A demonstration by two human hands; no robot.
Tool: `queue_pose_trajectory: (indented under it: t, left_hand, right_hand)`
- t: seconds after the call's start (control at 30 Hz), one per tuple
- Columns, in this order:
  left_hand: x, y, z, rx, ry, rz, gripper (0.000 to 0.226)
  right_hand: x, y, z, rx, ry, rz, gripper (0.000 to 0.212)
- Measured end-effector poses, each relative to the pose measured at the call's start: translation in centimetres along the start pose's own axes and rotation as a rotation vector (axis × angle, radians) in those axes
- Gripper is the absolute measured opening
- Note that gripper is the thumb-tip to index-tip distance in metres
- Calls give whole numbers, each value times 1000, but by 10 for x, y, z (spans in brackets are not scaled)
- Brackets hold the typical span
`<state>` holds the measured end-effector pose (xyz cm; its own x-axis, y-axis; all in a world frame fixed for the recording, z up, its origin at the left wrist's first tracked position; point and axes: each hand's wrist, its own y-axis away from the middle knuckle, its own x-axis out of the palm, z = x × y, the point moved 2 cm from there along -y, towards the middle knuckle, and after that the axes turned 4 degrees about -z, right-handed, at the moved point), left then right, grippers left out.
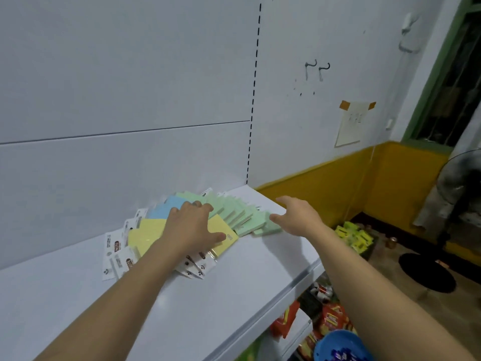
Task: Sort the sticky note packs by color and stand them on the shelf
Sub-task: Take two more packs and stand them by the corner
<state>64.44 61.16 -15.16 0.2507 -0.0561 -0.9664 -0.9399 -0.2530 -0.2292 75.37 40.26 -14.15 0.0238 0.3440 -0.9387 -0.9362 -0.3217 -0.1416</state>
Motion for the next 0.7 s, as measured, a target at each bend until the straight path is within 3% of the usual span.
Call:
queue_pose_trajectory:
  t: [0.13, 0.3, 0.6, 0.7]
  left_hand:
    - [6, -13, -12, -93, -133, 48, 80]
    - [11, -18, -23, -171, -261, 76, 70]
    - [13, -17, -43, -239, -268, 16, 61]
    - [14, -14, -55, -197, -281, -39, 59]
  right_hand:
    - [17, -34, -11, -22, -88, 57, 56]
    - [32, -57, -18, -95, -33, 108, 52]
    - [39, -72, -19, -102, -168, 230, 49]
    - [41, -75, -21, -45, -342, 290, 31]
